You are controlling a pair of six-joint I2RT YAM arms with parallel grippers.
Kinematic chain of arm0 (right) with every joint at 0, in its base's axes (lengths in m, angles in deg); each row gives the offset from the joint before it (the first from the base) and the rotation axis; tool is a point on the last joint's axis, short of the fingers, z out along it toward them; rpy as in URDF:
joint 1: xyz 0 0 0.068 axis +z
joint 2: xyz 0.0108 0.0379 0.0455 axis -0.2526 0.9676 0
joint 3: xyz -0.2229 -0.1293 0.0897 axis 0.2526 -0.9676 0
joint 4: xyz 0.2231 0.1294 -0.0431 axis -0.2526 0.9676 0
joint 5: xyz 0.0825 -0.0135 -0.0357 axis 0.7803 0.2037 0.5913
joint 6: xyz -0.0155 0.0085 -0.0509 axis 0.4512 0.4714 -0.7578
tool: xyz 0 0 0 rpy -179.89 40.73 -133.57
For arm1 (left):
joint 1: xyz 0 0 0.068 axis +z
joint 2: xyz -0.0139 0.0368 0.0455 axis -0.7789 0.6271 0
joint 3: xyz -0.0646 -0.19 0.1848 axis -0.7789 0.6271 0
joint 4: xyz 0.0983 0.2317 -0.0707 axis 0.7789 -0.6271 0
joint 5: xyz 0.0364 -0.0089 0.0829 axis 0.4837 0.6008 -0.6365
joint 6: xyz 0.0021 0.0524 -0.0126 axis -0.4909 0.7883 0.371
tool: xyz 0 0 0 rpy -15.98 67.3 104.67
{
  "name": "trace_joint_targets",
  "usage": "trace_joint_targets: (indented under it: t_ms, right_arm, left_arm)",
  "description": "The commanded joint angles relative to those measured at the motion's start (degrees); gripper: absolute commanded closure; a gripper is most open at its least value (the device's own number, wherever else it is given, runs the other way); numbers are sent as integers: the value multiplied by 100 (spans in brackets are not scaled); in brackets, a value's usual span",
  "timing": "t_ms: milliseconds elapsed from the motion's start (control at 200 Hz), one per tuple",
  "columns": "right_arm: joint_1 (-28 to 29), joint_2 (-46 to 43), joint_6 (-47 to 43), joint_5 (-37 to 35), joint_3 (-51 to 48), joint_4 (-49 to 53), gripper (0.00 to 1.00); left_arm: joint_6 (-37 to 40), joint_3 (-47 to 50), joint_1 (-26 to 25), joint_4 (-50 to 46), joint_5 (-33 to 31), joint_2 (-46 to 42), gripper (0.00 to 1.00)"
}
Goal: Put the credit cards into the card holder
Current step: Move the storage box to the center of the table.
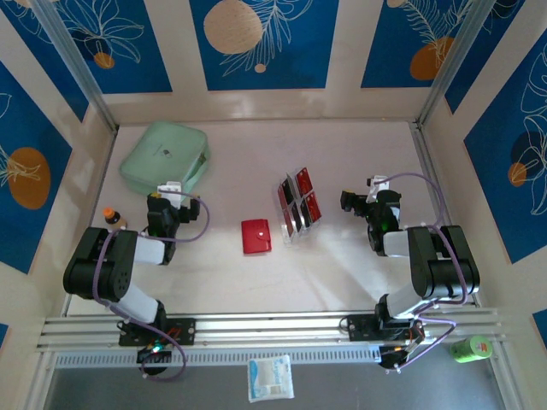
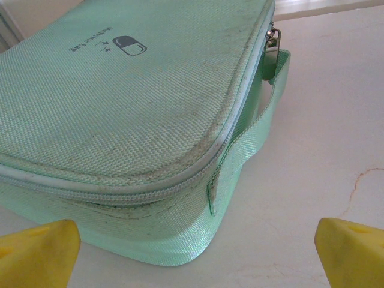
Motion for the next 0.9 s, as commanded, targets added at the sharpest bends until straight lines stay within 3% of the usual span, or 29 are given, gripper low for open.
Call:
trace_joint_targets:
  t_ms: [0,550,615,715,890]
  right_arm:
    - [26,-29,-100,1,83,-205,1]
    - [-82,-92,-19,142,113,-150,1]
    - [-77,-461,49,-24,355,615,1]
    - [-123,-1137,284,-178,1008,2159,1]
    - [-752,-1538,2317,-47,2666,5287,1]
  left_arm:
    - [-41,-97,51,-2,95,16,0]
    - [-73,-89,95,-19,205,-13,0]
    - [-92,-150,95,-214,122,-161,0]
    - [-177,-514,99,-1251,-137,-575,0]
    - [-272,-912,92,-2290,-389,-1140,0]
